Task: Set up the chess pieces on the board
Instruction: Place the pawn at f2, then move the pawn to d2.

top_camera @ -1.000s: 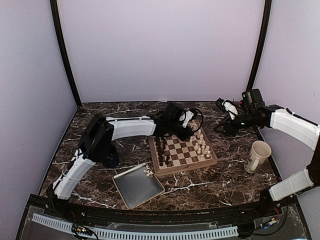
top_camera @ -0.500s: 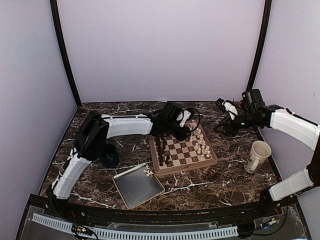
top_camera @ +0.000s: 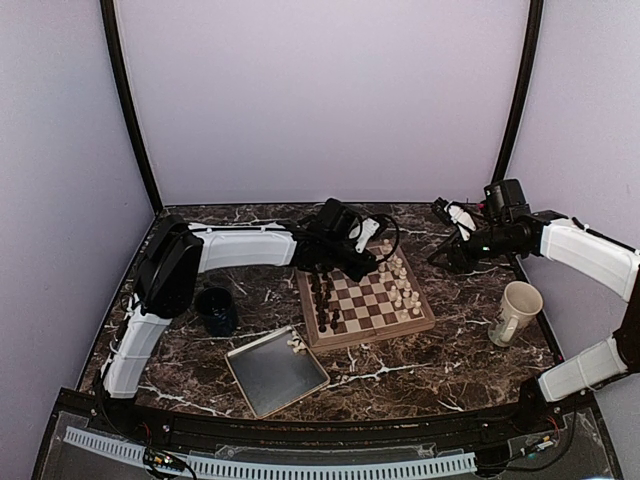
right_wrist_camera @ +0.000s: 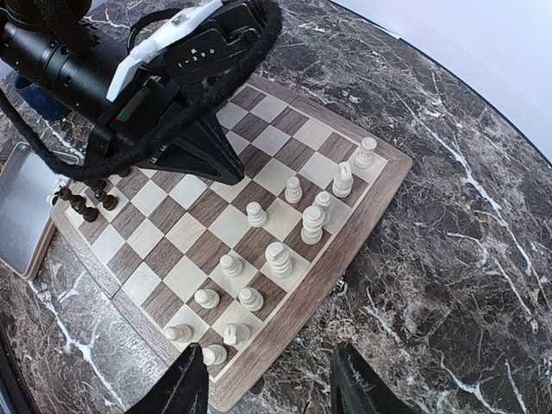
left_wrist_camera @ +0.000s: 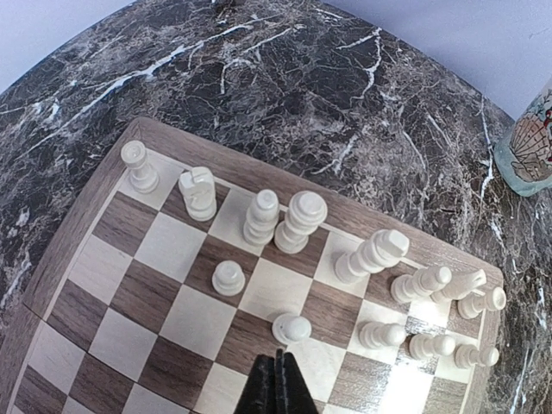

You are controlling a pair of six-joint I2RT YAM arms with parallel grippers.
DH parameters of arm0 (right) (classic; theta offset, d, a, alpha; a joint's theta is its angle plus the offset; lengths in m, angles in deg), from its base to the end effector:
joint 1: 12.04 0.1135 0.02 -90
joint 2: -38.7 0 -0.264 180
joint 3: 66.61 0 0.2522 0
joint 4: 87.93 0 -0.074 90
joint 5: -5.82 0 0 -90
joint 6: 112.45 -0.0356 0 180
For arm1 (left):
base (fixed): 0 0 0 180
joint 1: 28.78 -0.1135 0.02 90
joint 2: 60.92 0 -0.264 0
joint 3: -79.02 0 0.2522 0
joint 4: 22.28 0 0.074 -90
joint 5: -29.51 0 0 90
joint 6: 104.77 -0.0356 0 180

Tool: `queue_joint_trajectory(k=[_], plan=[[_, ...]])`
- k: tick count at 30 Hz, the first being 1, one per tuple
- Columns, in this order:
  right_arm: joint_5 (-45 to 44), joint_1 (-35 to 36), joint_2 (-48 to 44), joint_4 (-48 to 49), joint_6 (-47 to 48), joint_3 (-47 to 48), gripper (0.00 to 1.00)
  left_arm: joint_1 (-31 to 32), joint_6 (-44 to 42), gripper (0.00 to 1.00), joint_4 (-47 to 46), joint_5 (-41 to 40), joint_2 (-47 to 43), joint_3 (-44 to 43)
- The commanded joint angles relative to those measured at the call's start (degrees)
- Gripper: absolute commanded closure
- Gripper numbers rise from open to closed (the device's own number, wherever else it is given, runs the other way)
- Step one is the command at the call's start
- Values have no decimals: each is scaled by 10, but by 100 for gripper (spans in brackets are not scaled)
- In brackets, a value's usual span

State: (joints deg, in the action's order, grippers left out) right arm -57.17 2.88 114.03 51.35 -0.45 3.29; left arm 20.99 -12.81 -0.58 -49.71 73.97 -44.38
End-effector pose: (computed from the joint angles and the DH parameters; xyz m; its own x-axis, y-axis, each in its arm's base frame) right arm 0.2639 0.0871 0.2688 -0.4463 -0.4643 -0.7650 -0.7556 0.6535 0.0441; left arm 0.3467 -0.4201 0.1906 -0.3825 0.4001 -0.8329 0.8385 0.5290 -0.1310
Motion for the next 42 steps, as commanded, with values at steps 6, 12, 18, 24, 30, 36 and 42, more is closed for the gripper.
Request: queue_joint_trajectory(k=[6, 12, 18, 24, 30, 36, 42], plan=[[8, -4, -7, 12, 3, -6, 51, 4, 10, 99, 0, 27, 17, -4], [7, -5, -7, 11, 4, -6, 51, 4, 14, 99, 0, 32, 39, -20], [4, -6, -4, 11, 7, -8, 51, 5, 21, 99, -2, 44, 60, -41], [4, -6, -3, 11, 8, -8, 51, 4, 28, 99, 3, 53, 76, -64], [4, -7, 1, 9, 9, -8, 51, 4, 32, 99, 14, 35, 77, -70], [7, -7, 4, 10, 9, -7, 51, 2, 42, 98, 7, 12, 43, -50], [10, -7, 6, 9, 10, -6, 51, 1, 41, 98, 19, 14, 41, -65]])
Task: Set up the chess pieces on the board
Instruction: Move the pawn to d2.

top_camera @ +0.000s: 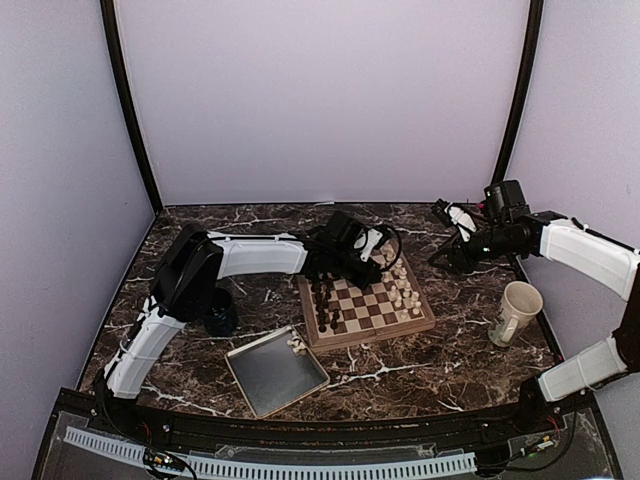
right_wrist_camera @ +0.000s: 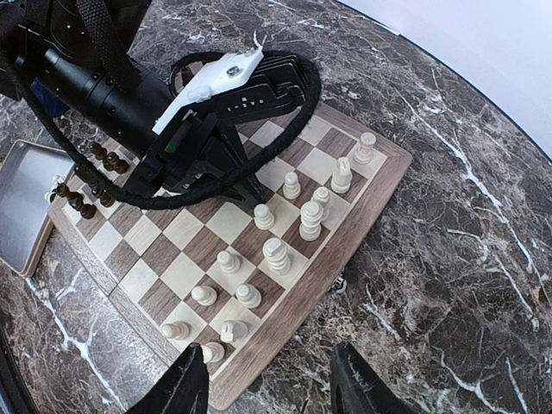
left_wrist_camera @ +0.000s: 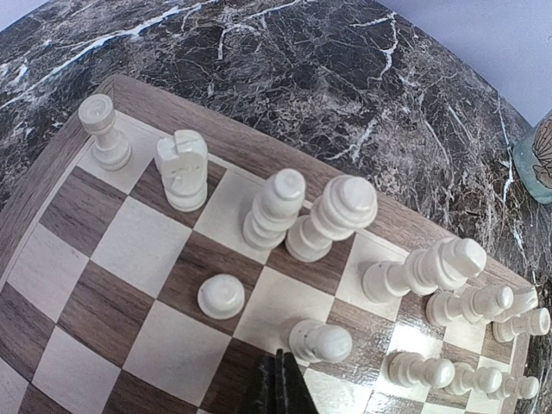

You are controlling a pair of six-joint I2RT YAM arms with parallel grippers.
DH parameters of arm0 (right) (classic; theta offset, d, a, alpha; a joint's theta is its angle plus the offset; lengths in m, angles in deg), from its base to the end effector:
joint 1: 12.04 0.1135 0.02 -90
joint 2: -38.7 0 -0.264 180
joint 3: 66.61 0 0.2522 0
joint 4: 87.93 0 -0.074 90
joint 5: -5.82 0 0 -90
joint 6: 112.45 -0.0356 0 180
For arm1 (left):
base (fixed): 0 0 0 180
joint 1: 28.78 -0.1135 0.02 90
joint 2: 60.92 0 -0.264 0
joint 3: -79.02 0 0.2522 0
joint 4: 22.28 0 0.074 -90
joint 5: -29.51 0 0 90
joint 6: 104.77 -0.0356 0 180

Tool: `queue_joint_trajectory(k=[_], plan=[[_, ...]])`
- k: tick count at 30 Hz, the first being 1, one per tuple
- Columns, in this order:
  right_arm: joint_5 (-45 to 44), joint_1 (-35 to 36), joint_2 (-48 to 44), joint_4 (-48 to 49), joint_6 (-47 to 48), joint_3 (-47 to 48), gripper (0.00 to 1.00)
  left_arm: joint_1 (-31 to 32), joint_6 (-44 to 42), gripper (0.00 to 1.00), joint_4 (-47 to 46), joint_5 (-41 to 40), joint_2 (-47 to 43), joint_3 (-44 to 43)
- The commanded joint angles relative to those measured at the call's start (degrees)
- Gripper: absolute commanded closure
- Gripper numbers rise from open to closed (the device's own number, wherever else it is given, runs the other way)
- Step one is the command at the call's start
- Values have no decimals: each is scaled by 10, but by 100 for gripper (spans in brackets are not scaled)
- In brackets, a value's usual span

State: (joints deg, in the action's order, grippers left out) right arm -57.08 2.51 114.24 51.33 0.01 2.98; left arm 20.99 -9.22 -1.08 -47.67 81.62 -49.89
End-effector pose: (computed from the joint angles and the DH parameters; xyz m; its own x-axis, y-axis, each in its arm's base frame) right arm 0.2644 0.0854 0.2661 -0.4499 -0.4681 -0.7606 -0.7553 0.6539 0.0443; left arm 0.3582 -0.4356 0.1525 -0.4505 0.3865 -0.8047 0.8223 0.5306 -0.2055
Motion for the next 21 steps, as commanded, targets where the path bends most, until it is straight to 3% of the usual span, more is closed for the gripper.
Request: queue_joint_trajectory(k=[1, 21], plan=[[9, -4, 4, 10, 6, -4, 51, 1, 5, 98, 22, -6, -35, -9], [7, -3, 7, 9, 6, -5, 51, -6, -15, 97, 18, 9, 30, -59]])
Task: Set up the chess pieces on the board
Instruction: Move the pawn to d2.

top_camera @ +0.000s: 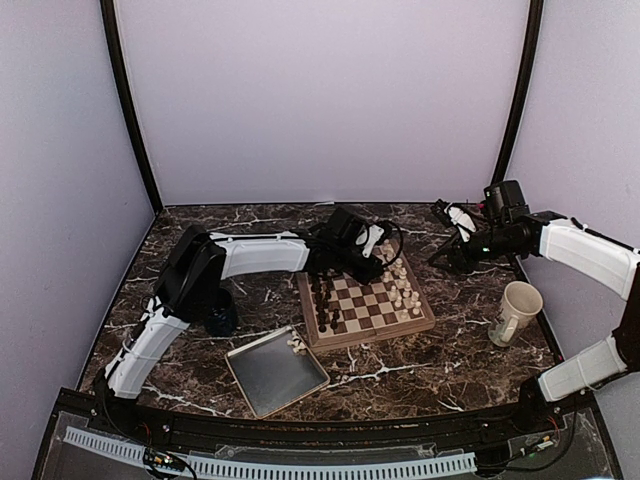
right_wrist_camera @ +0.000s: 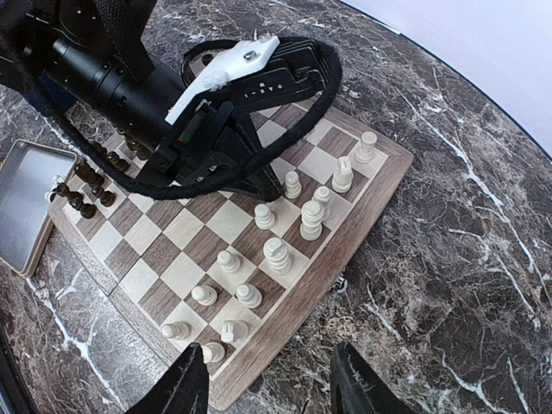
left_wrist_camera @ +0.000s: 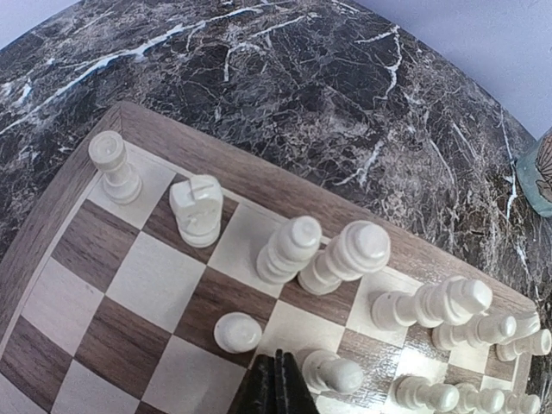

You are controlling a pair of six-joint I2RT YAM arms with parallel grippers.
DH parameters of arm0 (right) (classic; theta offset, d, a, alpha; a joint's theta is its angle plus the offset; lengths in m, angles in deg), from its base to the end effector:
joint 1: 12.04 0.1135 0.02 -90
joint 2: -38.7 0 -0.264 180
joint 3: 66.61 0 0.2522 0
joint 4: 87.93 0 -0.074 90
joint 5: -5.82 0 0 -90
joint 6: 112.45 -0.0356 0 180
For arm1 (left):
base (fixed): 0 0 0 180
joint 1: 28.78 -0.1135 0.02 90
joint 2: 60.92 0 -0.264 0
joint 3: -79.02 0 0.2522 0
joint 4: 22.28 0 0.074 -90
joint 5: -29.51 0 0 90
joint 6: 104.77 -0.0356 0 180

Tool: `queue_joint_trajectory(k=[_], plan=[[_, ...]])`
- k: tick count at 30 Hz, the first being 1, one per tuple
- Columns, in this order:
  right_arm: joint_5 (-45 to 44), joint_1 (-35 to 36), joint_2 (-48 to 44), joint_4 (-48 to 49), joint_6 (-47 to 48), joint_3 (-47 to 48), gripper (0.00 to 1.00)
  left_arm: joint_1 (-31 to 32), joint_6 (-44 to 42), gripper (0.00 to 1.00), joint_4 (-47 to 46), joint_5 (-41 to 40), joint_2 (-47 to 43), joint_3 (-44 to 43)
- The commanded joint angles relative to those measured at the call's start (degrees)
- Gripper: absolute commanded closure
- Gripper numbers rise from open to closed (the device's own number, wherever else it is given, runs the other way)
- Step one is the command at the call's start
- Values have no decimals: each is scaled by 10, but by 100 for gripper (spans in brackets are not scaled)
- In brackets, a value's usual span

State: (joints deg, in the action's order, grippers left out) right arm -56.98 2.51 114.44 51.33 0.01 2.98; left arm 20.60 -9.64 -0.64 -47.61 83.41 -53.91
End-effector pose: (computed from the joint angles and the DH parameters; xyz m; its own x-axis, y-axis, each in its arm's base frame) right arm 0.2649 0.0856 0.2652 -0.4522 -0.4684 -0.7590 -0.7559 0.6530 0.0473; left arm 0.3669 -0.4400 0.1583 -0.4306 0.3681 -0.8241 0.8264 0.5279 -0.1960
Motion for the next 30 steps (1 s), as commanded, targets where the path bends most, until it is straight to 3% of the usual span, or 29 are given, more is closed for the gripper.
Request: queue_joint_trajectory(k=[1, 30], plan=[[7, -3, 5, 10, 6, -5, 51, -2, -12, 97, 12, 12, 14, -19], [6, -3, 20, 10, 11, -3, 51, 9, -57, 96, -11, 50, -21, 49]])
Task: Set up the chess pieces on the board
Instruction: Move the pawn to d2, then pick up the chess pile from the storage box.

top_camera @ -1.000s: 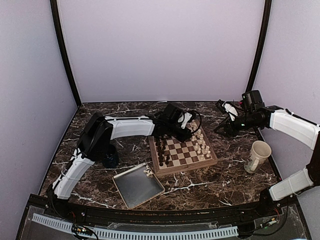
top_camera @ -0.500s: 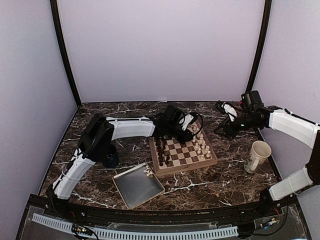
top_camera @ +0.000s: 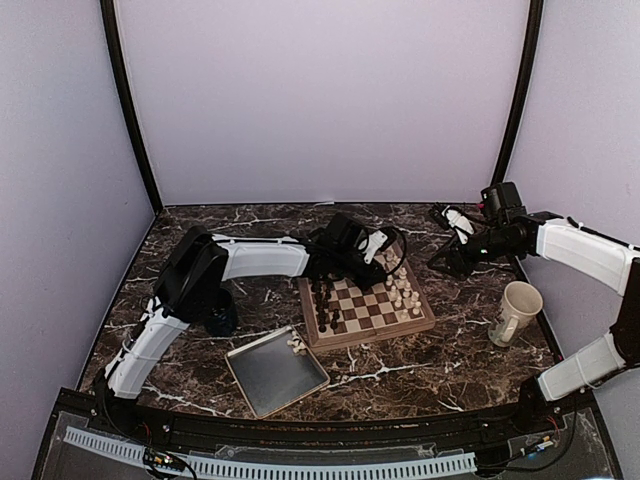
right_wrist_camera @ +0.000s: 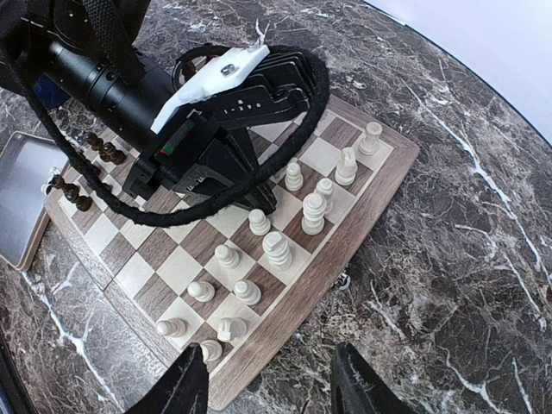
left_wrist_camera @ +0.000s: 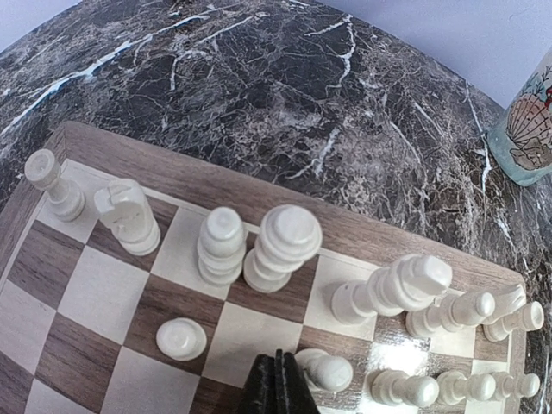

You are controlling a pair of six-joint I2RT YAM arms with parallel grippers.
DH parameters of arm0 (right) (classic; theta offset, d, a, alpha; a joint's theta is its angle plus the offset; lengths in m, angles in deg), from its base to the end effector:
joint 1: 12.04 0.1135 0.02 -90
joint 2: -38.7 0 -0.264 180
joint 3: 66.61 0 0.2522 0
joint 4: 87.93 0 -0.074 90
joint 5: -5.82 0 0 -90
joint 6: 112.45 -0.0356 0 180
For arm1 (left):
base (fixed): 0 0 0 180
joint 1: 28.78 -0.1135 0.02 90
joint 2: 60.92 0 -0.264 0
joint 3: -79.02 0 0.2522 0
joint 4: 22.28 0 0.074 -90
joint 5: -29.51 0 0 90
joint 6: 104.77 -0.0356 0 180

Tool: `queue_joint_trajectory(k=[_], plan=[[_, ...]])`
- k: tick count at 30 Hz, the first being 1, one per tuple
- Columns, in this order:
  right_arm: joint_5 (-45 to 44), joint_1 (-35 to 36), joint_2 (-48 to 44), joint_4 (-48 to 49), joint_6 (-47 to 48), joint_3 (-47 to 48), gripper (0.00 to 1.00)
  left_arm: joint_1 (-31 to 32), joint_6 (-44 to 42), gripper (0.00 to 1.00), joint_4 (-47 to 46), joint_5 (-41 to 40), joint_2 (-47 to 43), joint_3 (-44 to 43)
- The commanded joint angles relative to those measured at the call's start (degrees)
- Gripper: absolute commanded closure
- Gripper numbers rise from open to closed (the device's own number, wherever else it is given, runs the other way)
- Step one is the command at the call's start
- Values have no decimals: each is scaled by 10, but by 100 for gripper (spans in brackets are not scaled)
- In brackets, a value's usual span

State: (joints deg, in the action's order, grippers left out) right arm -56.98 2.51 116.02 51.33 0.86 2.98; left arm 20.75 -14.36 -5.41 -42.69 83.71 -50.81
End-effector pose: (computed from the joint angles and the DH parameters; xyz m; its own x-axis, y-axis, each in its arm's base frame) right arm 0.2689 0.0866 0.2580 -0.4610 -0.4833 -0.7443 -0.7613 0.6463 0.0519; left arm 0.3623 -0.4414 0.1452 -0.3472 0.3964 -0.8499 0.8907 0.4229 -0.1666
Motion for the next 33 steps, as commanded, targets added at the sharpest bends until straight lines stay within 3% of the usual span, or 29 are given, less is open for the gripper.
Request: queue_joint_trajectory(k=[1, 14, 19, 24, 27, 33], plan=[[6, -3, 5, 10, 2, -4, 51, 7, -11, 96, 37, 0, -25, 18], [5, -3, 7, 8, 2, -1, 51, 7, 7, 96, 45, -52, -45, 25], [5, -3, 5, 7, 2, -1, 51, 2, 16, 92, 24, -92, -120, 63], [8, -3, 3, 4, 2, 0, 51, 2, 4, 79, 63, -112, -218, 94], [12, -3, -1, 3, 5, 0, 51, 2, 0, 73, 92, -133, -292, 171], [85, -2, 7, -43, 49, 29, 54, 2, 18, 65, 75, -140, -483, 420]])
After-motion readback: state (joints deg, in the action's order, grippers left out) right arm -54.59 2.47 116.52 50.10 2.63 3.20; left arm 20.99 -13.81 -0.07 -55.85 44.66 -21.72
